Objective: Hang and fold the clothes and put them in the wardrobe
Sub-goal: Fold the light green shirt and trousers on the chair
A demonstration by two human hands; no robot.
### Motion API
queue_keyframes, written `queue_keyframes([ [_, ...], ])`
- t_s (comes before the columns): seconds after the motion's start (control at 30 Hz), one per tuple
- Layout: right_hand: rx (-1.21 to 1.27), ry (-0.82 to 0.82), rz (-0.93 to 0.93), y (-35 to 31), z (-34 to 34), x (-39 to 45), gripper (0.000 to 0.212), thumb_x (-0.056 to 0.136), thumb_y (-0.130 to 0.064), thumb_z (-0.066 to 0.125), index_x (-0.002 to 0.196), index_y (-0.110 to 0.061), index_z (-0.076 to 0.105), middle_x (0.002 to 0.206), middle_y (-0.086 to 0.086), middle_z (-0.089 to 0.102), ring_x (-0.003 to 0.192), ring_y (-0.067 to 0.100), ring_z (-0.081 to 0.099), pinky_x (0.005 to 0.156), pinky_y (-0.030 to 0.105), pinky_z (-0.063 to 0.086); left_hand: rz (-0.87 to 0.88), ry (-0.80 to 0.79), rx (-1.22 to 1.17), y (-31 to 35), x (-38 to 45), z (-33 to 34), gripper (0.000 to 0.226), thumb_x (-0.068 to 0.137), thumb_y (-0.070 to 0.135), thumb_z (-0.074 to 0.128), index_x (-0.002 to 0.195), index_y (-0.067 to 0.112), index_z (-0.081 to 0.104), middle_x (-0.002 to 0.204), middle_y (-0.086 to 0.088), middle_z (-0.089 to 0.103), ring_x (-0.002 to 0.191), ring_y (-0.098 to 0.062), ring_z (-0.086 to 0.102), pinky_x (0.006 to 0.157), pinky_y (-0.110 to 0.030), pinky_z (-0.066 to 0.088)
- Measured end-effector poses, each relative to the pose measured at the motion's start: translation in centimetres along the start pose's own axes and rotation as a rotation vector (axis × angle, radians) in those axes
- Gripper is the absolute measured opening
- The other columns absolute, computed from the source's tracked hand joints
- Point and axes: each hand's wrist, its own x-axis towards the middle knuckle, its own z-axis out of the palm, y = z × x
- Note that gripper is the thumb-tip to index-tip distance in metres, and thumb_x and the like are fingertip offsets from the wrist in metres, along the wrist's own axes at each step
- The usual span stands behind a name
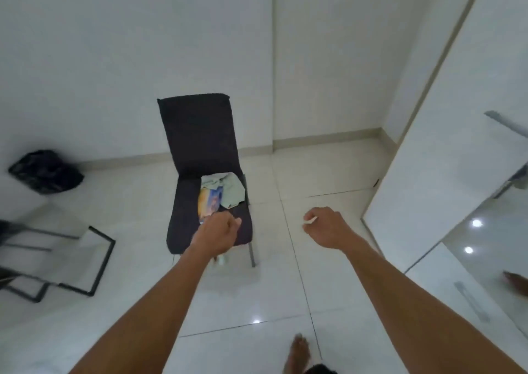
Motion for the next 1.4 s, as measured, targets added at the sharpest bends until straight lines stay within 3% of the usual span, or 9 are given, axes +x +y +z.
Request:
queue_keyframes([
  [0.13,-0.015,-0.094,-0.036,-4.8,3.7,6.3,0.022,0.091,-0.027,0.064,0.112,-0.021,0.067,0.112,0.004,0.067,0.083,0.016,0.061,0.066,0.019,0.042,-0.163,-0.002,0.015,-7.0,3.0,-1.1,0.032,0.100,0.040,0.042,0.077,0.019,0.049,0.092,-0.011,0.065,0.080,-0.028,0.058,0.073,-0.037,0.047],
  [0.37,-0.021,-0.208,-0.038,-11.5,8.4,20.2,0.023,0.091,-0.025,0.063,0.113,-0.018,0.068,0.114,0.006,0.068,0.099,0.022,0.064,0.085,0.027,0.049,-0.330,-0.062,0.012,-14.9,11.7,-2.9,0.039,0.099,0.040,0.045,0.067,0.019,0.048,0.080,-0.005,0.059,0.085,-0.032,0.063,0.071,-0.033,0.043],
  [0.47,-0.034,-0.246,-0.053,-14.2,10.3,26.2,0.020,0.092,-0.021,0.061,0.108,-0.013,0.070,0.112,0.006,0.070,0.103,0.024,0.064,0.085,0.027,0.047,-0.368,-0.076,-0.010,-17.7,16.8,-3.9,0.038,0.099,0.040,0.047,0.068,0.019,0.050,0.081,-0.007,0.063,0.084,-0.031,0.064,0.073,-0.035,0.047],
  [0.73,0.001,-0.316,0.016,-17.3,16.2,39.7,0.024,0.090,-0.024,0.061,0.113,-0.021,0.067,0.119,0.006,0.066,0.106,0.026,0.063,0.089,0.029,0.051,-0.401,-0.164,-0.039,-23.2,30.0,-2.4,0.030,0.096,0.040,0.054,0.075,0.018,0.051,0.093,-0.012,0.067,0.093,-0.034,0.063,0.079,-0.037,0.050],
  [0.9,-0.010,-0.335,0.070,-17.0,21.0,48.4,0.024,0.092,-0.021,0.058,0.115,-0.019,0.067,0.124,0.004,0.064,0.112,0.025,0.061,0.090,0.027,0.047,-0.365,-0.277,-0.026,-27.9,39.4,0.9,0.032,0.094,0.034,0.057,0.069,0.016,0.047,0.083,-0.009,0.061,0.092,-0.037,0.063,0.074,-0.035,0.046],
  [1.07,-0.046,-0.327,0.110,-17.3,25.7,56.4,0.029,0.094,-0.017,0.052,0.121,-0.019,0.064,0.132,0.004,0.059,0.126,0.026,0.052,0.098,0.028,0.041,-0.349,-0.357,-0.038,-33.2,48.4,4.4,0.033,0.093,0.038,0.058,0.108,0.010,0.066,0.114,-0.011,0.068,0.110,-0.034,0.062,0.089,-0.040,0.049],
  [1.2,-0.084,-0.338,0.143,-17.3,31.1,63.1,0.032,0.093,-0.014,0.054,0.124,-0.016,0.063,0.129,0.007,0.062,0.117,0.027,0.059,0.082,0.025,0.043,-0.365,-0.366,-0.005,-37.7,55.3,7.8,0.028,0.092,0.034,0.057,0.114,0.016,0.062,0.117,-0.012,0.066,0.113,-0.038,0.060,0.090,-0.041,0.050],
  [1.27,-0.105,-0.334,0.131,-17.3,33.2,65.6,0.038,0.091,-0.012,0.058,0.128,-0.018,0.062,0.131,0.007,0.062,0.117,0.028,0.060,0.088,0.028,0.048,-0.367,-0.348,-0.015,-39.4,58.1,9.3,0.031,0.091,0.032,0.057,0.119,0.018,0.060,0.122,-0.012,0.064,0.114,-0.038,0.060,0.087,-0.039,0.050],
  [1.4,-0.302,-0.403,0.052,-17.1,36.9,69.6,0.044,0.088,-0.002,0.063,0.128,-0.019,0.063,0.155,0.005,0.032,0.127,0.028,0.053,0.097,0.038,0.052,-0.347,-0.321,-0.081,-42.1,62.9,13.2,0.045,0.087,0.027,0.065,0.127,0.018,0.047,0.124,-0.012,0.060,0.111,-0.039,0.061,0.086,-0.045,0.054],
])
